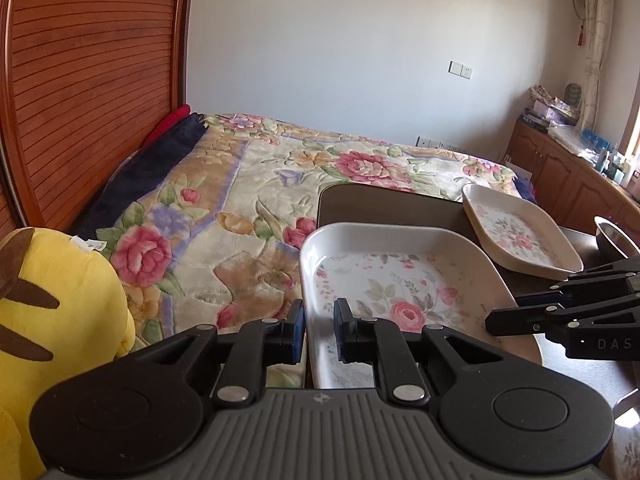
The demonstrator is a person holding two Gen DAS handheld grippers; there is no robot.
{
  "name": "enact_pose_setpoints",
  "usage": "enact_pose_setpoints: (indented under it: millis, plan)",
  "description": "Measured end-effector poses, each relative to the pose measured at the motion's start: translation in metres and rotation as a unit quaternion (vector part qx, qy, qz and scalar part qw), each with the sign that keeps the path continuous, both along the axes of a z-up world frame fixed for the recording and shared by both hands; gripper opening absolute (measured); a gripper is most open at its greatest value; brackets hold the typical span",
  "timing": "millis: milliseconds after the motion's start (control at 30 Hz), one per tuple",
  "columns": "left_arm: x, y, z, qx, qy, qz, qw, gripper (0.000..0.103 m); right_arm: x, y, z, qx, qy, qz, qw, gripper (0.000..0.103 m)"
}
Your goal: Organize plates and bowls
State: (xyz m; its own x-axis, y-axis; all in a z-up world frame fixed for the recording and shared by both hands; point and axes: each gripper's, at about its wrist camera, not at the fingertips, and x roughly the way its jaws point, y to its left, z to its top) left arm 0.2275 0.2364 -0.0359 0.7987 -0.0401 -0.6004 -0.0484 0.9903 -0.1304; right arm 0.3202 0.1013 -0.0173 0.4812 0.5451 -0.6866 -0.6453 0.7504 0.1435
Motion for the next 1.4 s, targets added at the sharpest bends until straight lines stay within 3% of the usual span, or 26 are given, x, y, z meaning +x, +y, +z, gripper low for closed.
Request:
enact_pose_setpoints:
  millis: [467, 933, 1400]
  plan:
    - [-0.026, -0.023, 0.026, 0.001, -0.028, -0.002, 0.9996, 0.015, -0.022, -0.029, 0.024, 0.031, -0.031, -0.016, 0.999, 0.01]
    - [-0.049, -0.075, 0.054, 0.02, -0.055, -0.032, 0.9978, 0.016, -0.05, -0.079, 0.043, 0.053, -0.061, -0.045, 0.996, 0.01]
    - [-0.071, -0.129, 0.054, 0.03, -0.053, -0.069, 0.9957, 0.016, -0.084, -0.128, 0.044, 0.055, -0.065, -0.072, 0.994, 0.01]
